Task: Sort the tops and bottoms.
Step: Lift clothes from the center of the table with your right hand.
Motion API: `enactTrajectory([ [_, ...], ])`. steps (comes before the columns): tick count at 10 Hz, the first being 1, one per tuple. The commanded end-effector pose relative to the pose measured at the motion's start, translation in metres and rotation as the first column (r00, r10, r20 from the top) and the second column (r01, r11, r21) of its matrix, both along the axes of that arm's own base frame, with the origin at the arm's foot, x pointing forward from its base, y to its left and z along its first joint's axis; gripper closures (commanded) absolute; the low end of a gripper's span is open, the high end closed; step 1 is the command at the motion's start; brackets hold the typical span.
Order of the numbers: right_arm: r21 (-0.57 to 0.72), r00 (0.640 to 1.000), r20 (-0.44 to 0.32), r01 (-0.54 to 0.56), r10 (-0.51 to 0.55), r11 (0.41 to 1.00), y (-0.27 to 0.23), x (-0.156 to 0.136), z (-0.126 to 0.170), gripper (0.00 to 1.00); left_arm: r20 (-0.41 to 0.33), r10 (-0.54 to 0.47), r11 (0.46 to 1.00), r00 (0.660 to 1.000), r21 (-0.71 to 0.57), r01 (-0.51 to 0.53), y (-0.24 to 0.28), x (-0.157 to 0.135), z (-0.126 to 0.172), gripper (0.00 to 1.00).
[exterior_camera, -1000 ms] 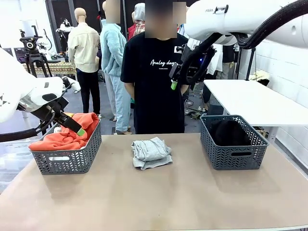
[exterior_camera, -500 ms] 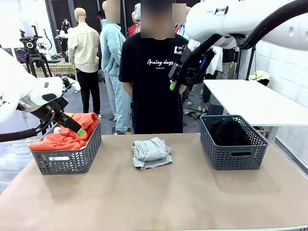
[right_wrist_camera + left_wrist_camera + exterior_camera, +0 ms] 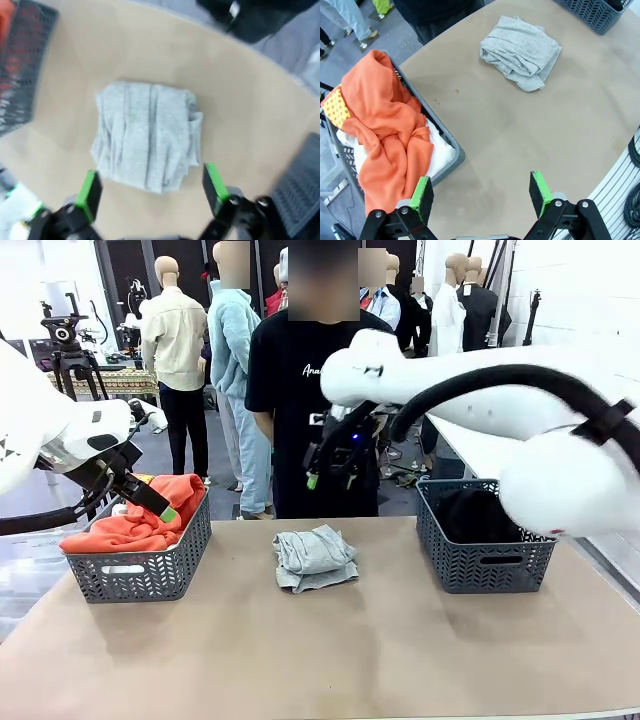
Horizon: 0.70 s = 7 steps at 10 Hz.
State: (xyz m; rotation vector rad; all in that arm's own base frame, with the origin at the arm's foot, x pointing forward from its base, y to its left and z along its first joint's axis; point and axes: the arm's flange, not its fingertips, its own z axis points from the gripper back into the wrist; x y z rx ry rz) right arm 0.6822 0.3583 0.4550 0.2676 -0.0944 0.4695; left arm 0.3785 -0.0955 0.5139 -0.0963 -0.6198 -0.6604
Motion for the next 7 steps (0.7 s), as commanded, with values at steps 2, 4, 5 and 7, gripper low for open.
enactTrajectory([
  [2, 0.000, 1.000, 0.000, 0.000, 0.000, 1.000, 0.000, 0.000, 0.000, 0.00, -0.006, 0.009, 1.000, 1.000, -0.006, -0.009, -0.001, -0.002, -0.001, 0.00],
  [4, -0.021, 1.000, 0.011, 0.001, -0.001, 1.000, 0.006, -0.004, 0.011, 0.00, -0.006, 0.009, 1.000, 1.000, -0.006, -0.009, -0.001, -0.002, -0.001, 0.00],
  [5, -0.063, 0.999, -0.033, -0.034, 0.032, 0.997, 0.008, -0.013, -0.006, 0.00, -0.006, 0.009, 1.000, 1.000, -0.006, -0.009, -0.001, -0.002, -0.001, 0.00],
  [7, -0.118, 1.000, 0.001, 0.028, -0.028, 0.993, 0.022, -0.062, -0.028, 0.00, -0.006, 0.009, 1.000, 1.000, -0.006, -0.009, -0.001, -0.002, -0.001, 0.00],
])
